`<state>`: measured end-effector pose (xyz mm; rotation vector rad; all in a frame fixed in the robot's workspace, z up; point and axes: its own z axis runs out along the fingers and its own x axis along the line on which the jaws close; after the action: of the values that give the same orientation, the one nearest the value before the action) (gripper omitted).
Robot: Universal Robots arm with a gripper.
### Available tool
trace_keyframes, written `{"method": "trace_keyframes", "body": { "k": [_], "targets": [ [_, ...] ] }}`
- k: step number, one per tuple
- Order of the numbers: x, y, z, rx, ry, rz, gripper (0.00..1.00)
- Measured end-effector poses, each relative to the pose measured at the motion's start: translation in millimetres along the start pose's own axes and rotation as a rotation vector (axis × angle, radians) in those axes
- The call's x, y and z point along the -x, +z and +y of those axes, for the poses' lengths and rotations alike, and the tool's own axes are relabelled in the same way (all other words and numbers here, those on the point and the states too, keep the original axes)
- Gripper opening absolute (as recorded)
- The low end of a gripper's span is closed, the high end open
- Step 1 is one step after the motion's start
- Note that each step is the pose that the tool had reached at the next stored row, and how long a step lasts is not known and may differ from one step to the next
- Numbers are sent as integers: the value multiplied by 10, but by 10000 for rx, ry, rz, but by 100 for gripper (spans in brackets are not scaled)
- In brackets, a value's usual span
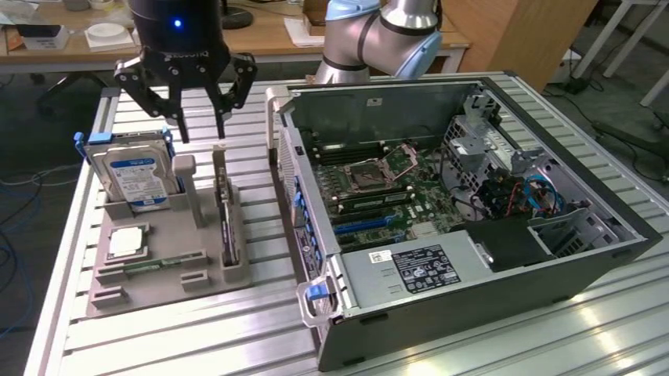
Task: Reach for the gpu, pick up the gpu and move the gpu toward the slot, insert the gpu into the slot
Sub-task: 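Pick up the gpu and move the gpu toward the slot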
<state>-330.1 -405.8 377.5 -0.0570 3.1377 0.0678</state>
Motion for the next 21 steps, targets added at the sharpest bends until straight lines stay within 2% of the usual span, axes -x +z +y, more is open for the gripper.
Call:
{"method": "trace_keyframes", "body": {
  "k": [11,15,21],
  "targets": [
    [12,196,-49,-1,104,-4,47],
    [12,262,-58,-1,289,-34,47],
    [15,371,-64,-2,317,-43,47]
  ]
}}
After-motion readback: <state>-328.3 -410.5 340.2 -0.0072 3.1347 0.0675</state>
